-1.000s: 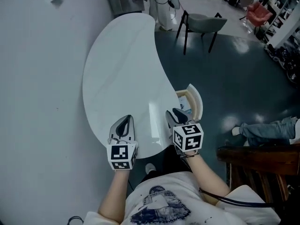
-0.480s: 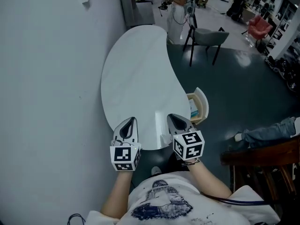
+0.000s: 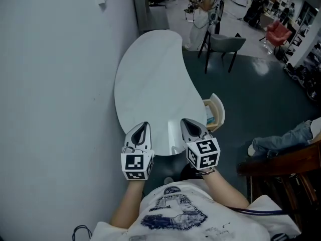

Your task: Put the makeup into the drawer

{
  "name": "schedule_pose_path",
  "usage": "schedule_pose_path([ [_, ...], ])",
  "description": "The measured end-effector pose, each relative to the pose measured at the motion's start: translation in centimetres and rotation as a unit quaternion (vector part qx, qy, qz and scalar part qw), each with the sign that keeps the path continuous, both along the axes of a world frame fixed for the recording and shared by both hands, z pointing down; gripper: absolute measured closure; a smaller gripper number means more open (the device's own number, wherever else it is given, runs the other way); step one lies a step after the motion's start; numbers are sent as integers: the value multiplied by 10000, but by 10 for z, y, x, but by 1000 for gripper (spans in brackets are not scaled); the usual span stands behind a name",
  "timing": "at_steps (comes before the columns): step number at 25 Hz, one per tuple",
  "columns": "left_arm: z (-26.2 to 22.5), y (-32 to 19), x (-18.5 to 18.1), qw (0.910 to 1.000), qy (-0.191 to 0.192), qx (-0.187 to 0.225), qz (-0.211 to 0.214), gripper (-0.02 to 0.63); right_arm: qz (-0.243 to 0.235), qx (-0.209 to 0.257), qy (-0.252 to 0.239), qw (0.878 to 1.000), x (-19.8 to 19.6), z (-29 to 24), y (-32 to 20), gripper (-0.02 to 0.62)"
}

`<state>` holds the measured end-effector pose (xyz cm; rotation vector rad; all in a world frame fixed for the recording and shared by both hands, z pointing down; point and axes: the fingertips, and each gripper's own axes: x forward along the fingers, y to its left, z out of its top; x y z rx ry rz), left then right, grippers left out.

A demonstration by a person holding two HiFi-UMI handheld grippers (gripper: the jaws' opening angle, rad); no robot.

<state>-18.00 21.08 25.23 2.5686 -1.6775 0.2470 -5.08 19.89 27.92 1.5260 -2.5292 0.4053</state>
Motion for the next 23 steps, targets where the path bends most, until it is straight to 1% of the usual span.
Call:
schedule_pose_path([
  [10,3,4,-1,10000,1,-9,82,560,7,-20,-23,10000,-6,2,8,575],
  [23,4,6,12,9999,20,-31,163,560,35,-74,16,10000,5,5,12,575],
])
